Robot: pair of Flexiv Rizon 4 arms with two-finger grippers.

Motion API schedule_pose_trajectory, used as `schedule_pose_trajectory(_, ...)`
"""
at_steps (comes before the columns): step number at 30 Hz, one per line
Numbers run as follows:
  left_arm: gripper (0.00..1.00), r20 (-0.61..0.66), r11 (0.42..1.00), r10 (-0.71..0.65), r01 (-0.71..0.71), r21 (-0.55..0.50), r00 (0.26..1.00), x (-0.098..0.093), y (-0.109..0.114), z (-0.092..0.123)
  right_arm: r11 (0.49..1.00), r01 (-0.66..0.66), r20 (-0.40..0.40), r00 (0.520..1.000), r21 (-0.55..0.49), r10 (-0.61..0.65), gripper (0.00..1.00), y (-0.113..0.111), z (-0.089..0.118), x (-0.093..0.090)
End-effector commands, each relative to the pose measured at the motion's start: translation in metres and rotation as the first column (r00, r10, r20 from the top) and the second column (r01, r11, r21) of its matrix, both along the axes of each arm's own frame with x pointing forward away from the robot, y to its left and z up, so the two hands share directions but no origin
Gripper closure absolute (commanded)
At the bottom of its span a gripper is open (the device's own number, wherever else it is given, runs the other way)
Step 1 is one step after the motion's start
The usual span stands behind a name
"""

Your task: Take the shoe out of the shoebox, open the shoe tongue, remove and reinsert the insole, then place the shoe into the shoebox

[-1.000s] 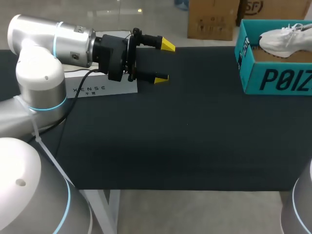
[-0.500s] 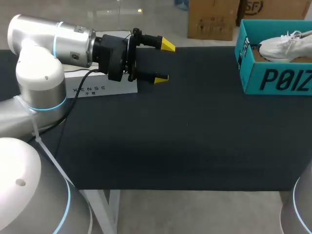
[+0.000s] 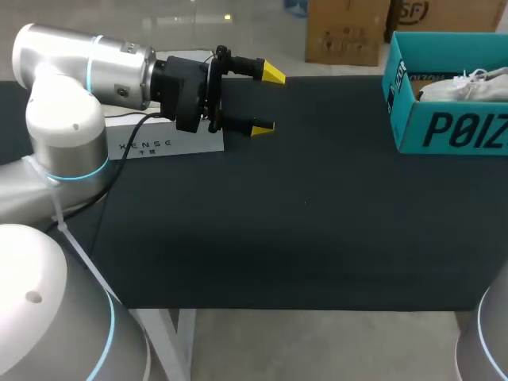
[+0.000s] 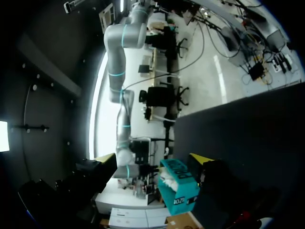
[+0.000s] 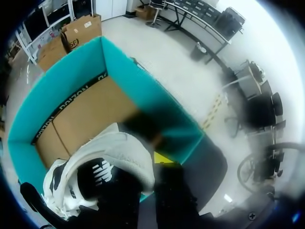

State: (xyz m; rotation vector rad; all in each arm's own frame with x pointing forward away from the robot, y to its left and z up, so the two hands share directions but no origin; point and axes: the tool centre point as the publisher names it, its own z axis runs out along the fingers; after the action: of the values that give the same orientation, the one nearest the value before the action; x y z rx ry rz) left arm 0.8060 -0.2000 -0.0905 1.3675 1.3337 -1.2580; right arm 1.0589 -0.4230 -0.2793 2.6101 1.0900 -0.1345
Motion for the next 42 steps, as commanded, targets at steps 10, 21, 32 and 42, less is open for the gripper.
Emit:
schedule_pose_trajectory(10,0.0,0.001,1.0,-0.001,0.001,0.004,1.0,0.0,0.0,0.001,1.0,-0.011,-0.019,1.0,-0.006,0.011,1.0,-0.005,-0.033,0.0)
schedule_pose_trajectory(21,0.0,0.001,1.0,-0.001,0.001,0.004,1.0,0.0,0.0,0.001,1.0,-0.01,-0.041,0.999,0.016,0.01,1.0,-0.004,-0.062,-0.004)
schedule_pose_trajectory(32,0.0,0.001,1.0,-0.001,0.001,0.004,1.0,0.0,0.0,0.001,1.0,-0.003,-0.055,0.998,0.009,0.003,1.0,-0.001,-0.077,-0.01)
schedule_pose_trajectory(42,0.0,0.001,1.0,-0.001,0.001,0.004,1.0,0.0,0.0,0.001,1.0,0.016,-0.031,0.999,-0.002,-0.016,0.0,0.0,-0.066,-0.012)
